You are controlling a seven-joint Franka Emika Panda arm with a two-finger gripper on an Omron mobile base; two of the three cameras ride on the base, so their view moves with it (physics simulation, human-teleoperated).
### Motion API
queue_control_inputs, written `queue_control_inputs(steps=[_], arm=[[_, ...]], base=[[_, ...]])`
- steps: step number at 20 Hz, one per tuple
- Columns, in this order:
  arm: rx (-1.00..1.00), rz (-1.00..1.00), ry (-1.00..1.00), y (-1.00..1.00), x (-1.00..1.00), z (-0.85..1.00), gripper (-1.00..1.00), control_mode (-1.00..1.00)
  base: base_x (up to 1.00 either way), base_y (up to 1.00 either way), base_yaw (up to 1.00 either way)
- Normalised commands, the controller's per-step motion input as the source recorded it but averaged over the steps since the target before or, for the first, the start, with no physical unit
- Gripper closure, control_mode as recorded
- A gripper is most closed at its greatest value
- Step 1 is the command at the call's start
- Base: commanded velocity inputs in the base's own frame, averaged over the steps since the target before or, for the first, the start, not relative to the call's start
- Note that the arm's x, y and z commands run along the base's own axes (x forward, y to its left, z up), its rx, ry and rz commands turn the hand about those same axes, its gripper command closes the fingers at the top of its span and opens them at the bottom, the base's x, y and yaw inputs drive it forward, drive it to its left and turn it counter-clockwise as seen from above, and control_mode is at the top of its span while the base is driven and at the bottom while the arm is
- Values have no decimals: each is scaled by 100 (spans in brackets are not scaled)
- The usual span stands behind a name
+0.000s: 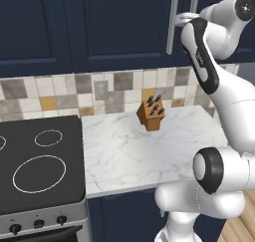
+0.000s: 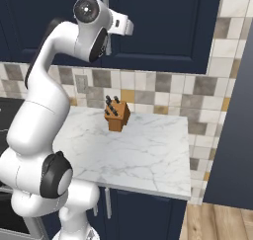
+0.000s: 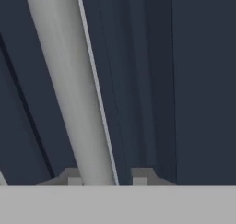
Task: Move the bowls from the cabinet to the plates on the dining table.
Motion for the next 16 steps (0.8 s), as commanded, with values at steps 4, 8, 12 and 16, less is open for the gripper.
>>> queue_control_inputs(steps=[4, 8, 12, 16], arm=[[0, 0, 0, 0, 0, 0, 100, -100], [0, 0, 0, 0, 0, 0, 100, -100], [0, 0, 0, 0, 0, 0, 100, -100], [0, 1, 0, 0, -8, 0, 100, -100]], base=[[0, 0, 0], [0, 0, 0], [0, 0, 0], [0, 0, 0]])
